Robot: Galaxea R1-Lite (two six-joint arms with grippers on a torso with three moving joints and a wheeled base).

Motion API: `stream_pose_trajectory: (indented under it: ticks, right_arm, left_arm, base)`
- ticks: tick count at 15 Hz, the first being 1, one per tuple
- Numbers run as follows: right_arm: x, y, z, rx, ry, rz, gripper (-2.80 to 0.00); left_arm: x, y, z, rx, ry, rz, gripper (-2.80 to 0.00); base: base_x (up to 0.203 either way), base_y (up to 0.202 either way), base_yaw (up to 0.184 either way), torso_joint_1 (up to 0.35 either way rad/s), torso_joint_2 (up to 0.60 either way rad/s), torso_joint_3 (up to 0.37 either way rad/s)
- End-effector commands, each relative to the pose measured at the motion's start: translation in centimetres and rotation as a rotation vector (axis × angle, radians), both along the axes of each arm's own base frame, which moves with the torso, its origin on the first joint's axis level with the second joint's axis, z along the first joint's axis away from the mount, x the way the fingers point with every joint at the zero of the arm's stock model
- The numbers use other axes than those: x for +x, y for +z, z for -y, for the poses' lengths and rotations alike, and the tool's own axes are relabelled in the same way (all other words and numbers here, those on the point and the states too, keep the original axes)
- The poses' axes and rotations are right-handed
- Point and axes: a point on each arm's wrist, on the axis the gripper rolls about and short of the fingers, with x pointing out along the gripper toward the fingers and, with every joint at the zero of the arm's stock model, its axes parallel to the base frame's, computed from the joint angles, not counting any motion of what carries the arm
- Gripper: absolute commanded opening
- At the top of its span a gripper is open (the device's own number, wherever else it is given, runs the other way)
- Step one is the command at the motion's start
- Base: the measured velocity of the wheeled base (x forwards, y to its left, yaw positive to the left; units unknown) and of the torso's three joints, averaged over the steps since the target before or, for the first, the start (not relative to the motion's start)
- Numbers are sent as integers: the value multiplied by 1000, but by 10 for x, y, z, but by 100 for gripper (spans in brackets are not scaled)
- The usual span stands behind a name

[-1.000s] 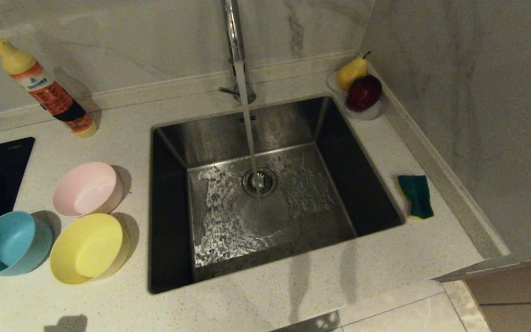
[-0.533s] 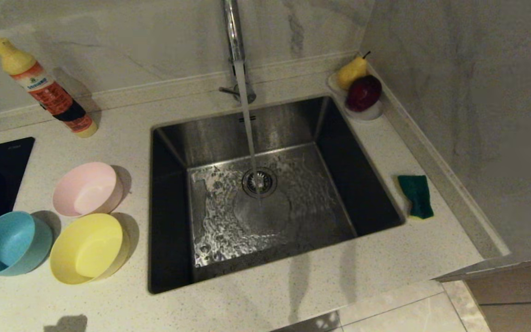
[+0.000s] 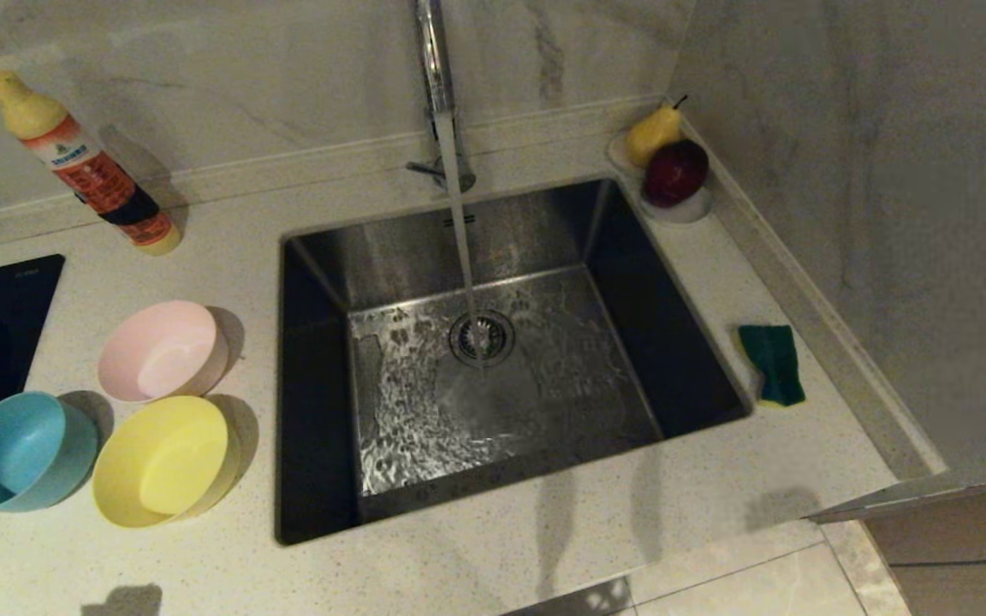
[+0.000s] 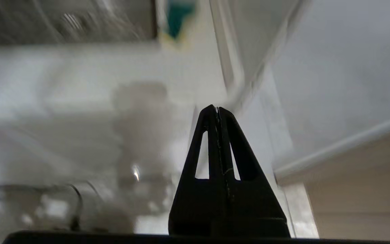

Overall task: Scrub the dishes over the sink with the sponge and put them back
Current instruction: Pick up a bowl and the sponge

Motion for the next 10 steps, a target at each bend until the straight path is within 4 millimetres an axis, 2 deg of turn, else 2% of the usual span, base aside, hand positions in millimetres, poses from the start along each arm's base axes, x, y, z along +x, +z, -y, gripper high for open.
stream_pose_trajectory:
  ticks: [1, 3, 5, 7, 10]
  right_arm:
    - [-9, 47, -1, -5, 60, 57, -280]
    - [-12, 77, -5, -42, 154, 19, -280]
    - [-6, 101, -8, -58, 257, -88, -280]
    - [15, 113, -9, -56, 326, -224, -280]
    - [58, 126, -7, -99, 336, -375, -280]
  left_arm:
    - [3, -9, 0, 0, 1, -34, -280]
    - [3, -9, 0, 0, 0, -34, -280]
    - [3, -9, 0, 0, -1, -34, -280]
    - [3, -9, 0, 0, 1, -34, -280]
    - [3, -9, 0, 0, 1, -34, -280]
  base:
    - [0, 0, 0, 0, 0, 0]
    - [0, 0, 0, 0, 0, 0]
    - [0, 0, 0, 0, 0, 0]
    - [0, 0, 0, 0, 0, 0]
    - [0, 0, 0, 0, 0, 0]
